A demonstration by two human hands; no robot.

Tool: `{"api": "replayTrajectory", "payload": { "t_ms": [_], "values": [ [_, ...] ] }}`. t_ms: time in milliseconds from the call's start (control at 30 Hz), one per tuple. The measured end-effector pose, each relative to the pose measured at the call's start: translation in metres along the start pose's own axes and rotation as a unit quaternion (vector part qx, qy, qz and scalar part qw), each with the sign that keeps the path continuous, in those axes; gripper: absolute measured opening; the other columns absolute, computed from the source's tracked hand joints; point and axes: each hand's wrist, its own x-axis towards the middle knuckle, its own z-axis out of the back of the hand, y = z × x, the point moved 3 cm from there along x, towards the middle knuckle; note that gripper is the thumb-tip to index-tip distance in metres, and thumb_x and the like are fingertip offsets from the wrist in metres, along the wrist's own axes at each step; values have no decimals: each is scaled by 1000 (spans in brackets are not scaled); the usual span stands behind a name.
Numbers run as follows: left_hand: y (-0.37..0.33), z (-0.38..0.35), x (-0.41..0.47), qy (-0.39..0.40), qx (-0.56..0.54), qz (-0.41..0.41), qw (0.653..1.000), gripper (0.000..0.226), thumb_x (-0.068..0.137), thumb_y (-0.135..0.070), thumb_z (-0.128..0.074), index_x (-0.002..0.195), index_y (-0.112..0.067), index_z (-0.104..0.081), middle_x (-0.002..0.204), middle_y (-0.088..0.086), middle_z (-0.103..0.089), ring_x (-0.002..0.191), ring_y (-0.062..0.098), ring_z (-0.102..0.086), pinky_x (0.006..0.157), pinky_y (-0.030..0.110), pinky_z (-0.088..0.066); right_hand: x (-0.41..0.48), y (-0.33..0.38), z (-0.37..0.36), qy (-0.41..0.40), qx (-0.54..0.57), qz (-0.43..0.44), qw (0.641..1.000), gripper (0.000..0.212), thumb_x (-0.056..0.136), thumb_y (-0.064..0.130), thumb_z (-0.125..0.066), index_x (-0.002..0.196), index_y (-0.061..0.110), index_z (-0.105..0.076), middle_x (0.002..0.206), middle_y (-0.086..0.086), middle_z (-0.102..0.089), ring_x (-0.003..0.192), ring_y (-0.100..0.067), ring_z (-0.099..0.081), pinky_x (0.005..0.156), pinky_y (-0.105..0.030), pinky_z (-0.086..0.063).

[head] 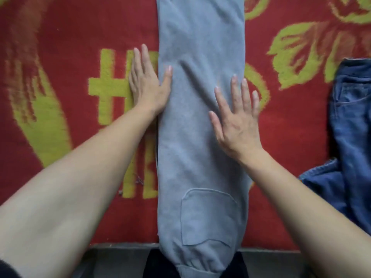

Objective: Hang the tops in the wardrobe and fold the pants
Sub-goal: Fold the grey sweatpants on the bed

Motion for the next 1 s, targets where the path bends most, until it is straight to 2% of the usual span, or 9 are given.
{"api": "replayTrajectory", "payload": {
  "t_ms": [67, 200, 300, 433, 533, 667, 800, 900, 1000],
  "values": [
    [-2, -5, -67, -42, 33, -27, 998, 75, 95, -59, -35, 156, -20, -17, 162, 17, -7, 150, 30, -8, 120, 44, -11, -52, -5, -8, 29, -23, -10, 999, 61, 101, 50, -36, 155, 21, -27, 162, -20, -13, 151, -37, -11, 119, -56, -15],
    [36, -41, -189, 79, 190, -111, 972, 69, 97, -59, -32, 156, -26, -15, 161, 22, 3, 150, 34, 2, 118, 56, -8, -116, -18, -36, 156, -22, -75, 985, 72, 97, 62, -35, 157, 30, -12, 165, -15, 2, 151, -37, -2, 119, -58, -10],
    [58, -51, -217, 82, 192, -85, 974, 69, 97, -57, -30, 156, -27, -11, 160, 25, 0, 149, 36, -1, 119, 55, -9, -120, -16, -44, 155, 17, -109, 982, 76, 96, 63, -33, 157, 29, -4, 165, -15, 3, 151, -38, -1, 120, -55, -8],
    [54, -36, -255, 74, 119, -27, 990, 73, 96, -54, -40, 154, -15, -20, 155, 21, -24, 143, 36, -23, 115, 50, -21, -156, -10, -24, 98, 152, -246, 952, 87, 93, 58, -49, 157, 13, -10, 160, -19, -16, 147, -34, -19, 118, -48, -21],
    [64, -21, -310, 90, 44, 112, 989, 66, 91, -57, -47, 138, -12, -38, 132, 17, -47, 122, 36, -44, 99, 48, -36, -218, -5, -10, 117, 203, -330, 914, 81, 88, 62, -55, 149, 16, -28, 141, -16, -45, 128, -33, -43, 105, -44, -38],
    [78, -26, -384, 208, -58, 231, 949, 59, 82, -68, -52, 108, -16, -43, 115, 14, -61, 109, 36, -58, 87, 44, -48, -309, 3, -14, 252, 361, -452, 776, 64, 71, 74, -64, 115, 29, -51, 108, 3, -68, 107, -24, -65, 83, -29, -45],
    [90, -37, -429, 246, -187, 329, 892, 64, 71, -63, -74, 112, -15, -59, 113, 5, -69, 104, 25, -65, 91, 39, -52, -368, 10, -28, 314, 437, -430, 725, 55, 69, 58, -79, 105, 18, -66, 102, 8, -72, 101, -12, -67, 93, -33, -52],
    [98, -43, -457, 283, -283, 345, 849, 43, 74, -30, -84, 109, -15, -66, 109, 2, -73, 90, 7, -68, 78, 21, -55, -387, 11, -32, 325, 498, -412, 691, 45, 81, 26, -80, 118, 9, -62, 115, -6, -71, 108, -20, -66, 102, -43, -49],
    [96, -37, -482, 255, -369, 356, 820, 50, 75, -8, -82, 120, -11, -61, 105, 2, -73, 86, 8, -71, 73, 21, -55, -396, 12, -22, 301, 531, -412, 676, 38, 89, 24, -71, 121, 6, -59, 119, -11, -69, 107, -20, -65, 101, -39, -50]
  ]
}}
